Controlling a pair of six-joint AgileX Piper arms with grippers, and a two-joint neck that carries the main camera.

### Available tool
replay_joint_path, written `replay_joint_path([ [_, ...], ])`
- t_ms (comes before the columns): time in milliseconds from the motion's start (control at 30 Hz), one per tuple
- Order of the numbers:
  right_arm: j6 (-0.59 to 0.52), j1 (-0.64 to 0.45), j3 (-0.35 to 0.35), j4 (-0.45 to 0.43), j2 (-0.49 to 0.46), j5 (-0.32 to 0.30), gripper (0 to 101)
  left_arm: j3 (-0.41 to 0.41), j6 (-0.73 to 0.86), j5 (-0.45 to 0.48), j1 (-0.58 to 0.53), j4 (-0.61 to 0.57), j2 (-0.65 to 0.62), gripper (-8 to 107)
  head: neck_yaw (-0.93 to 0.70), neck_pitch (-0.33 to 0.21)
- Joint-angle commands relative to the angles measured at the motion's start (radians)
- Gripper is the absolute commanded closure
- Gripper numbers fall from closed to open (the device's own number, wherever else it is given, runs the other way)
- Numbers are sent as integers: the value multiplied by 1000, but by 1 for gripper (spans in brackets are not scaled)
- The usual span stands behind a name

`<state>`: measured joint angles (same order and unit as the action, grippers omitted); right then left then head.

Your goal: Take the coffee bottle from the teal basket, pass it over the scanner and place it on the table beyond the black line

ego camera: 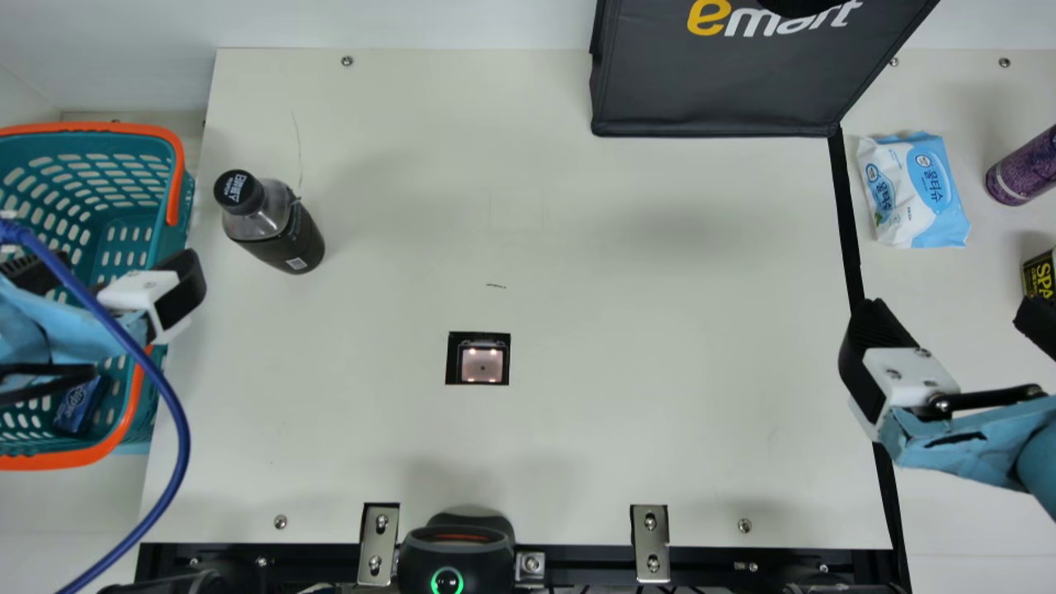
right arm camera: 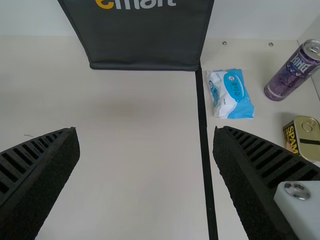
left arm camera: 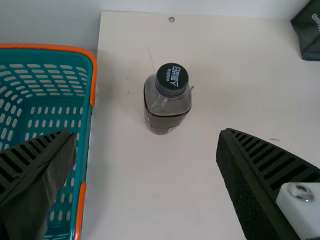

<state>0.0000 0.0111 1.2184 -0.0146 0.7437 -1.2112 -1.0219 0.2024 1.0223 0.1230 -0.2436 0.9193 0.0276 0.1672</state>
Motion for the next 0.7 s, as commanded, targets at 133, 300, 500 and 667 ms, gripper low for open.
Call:
replay_joint_path([
  [133,0,0,0,0,0,0,6,-49,-50,-5,-49,52,93,9,0,-29],
  [300,0,0,0,0,0,0,6,-87,-109,-12,-107,112,174,9,0,-29],
  [500,0,0,0,0,0,0,6,-124,-179,-28,-175,165,262,9,0,-29],
  [667,0,0,0,0,0,0,6,-136,-218,-47,-213,189,321,9,0,-29],
])
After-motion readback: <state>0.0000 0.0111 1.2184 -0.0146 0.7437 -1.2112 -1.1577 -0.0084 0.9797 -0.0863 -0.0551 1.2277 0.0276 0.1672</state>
